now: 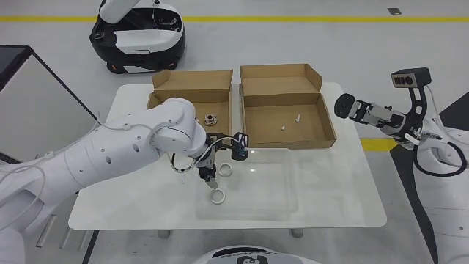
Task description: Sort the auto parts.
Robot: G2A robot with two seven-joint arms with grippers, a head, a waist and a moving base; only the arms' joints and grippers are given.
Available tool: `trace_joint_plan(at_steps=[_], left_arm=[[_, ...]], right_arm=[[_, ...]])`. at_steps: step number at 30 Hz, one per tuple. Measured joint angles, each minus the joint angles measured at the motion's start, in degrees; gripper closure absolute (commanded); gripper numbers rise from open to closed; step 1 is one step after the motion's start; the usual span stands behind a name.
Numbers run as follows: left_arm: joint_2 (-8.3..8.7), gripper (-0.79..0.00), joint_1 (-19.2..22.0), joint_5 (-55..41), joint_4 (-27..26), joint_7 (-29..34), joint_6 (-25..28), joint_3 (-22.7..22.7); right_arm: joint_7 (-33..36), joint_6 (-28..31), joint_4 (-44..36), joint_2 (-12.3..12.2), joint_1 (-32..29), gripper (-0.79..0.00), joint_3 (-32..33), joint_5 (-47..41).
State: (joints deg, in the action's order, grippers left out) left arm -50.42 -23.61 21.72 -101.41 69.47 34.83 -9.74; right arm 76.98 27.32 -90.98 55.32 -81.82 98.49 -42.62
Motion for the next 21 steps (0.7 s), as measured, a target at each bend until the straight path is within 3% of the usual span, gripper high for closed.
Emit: trace_joint_plan(at_steps=[11, 21], left_arm=[[0.0, -0.785, 0.0, 0.0, 0.0, 0.0, 0.0, 0.0], [-1.01, -0.785, -3.3, 1.2, -2.6, 1.4, -1.4, 0.0]], right_arm=[[0.0, 0.0, 0.0, 0.0, 0.0, -0.785, 0.0, 0.0], [0.0, 0.0, 0.0, 0.0, 0.0, -0.785, 0.0, 0.0]])
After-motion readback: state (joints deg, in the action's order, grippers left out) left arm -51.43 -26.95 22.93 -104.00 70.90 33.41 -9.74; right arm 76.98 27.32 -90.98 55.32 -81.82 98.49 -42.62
